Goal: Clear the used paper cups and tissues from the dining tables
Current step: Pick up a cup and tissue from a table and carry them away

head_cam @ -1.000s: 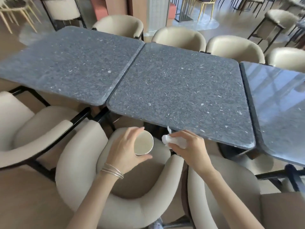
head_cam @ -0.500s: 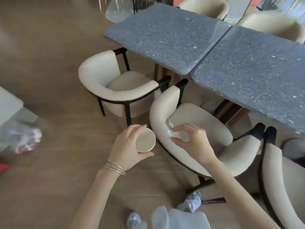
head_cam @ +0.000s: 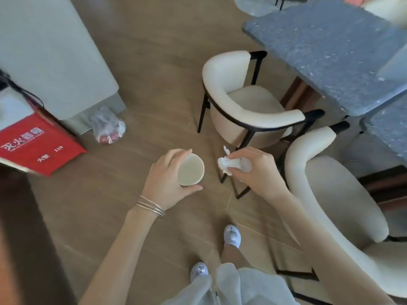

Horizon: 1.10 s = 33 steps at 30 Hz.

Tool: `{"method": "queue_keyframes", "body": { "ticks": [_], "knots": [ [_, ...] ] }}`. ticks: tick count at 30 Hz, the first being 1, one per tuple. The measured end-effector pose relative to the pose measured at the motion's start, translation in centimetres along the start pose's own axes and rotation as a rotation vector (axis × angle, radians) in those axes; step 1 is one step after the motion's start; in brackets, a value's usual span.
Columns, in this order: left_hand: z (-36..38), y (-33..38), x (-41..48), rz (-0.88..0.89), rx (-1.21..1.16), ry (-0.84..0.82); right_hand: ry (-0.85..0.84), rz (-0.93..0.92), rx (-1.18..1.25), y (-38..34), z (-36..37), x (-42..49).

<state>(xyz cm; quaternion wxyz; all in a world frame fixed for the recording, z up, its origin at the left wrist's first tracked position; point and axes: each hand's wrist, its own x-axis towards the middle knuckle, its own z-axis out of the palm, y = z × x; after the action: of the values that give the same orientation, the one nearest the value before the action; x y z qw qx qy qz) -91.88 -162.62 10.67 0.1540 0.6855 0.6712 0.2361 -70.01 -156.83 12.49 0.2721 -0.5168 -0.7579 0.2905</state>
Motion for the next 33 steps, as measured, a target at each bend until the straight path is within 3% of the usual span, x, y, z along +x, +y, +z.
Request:
{"method": "queue_keyframes", "body": {
  "ticks": [6, 14, 23, 28, 33],
  "knots": [
    [-0.1, -4.2, 4.0, -0.112, 0.036, 0.048, -0.058, -0.087, 0.050, -0.3, 2.7, 7.7],
    [-2.6, -6.9, 17.1, -0.245, 0.005, 0.142, -0.195, -0.164, 0.132, -0.2, 2.7, 24.4],
    [-4.1, -10.6, 29.1, -0.266, -0.044, 0.216, -0.234, -0.181, 0.185, 0.7, 4.0, 38.6],
    [-4.6, -15.7, 35.9, -0.254, -0.068, 0.169, -0.267, -0.114, 0.188, 1.2, 7.2, 45.5],
    [-7.7, -22.3, 44.7, -0.223, -0.062, 0.173, -0.195, -0.132, 0.187, -1.1, 10.3, 55.4]
  ]
}}
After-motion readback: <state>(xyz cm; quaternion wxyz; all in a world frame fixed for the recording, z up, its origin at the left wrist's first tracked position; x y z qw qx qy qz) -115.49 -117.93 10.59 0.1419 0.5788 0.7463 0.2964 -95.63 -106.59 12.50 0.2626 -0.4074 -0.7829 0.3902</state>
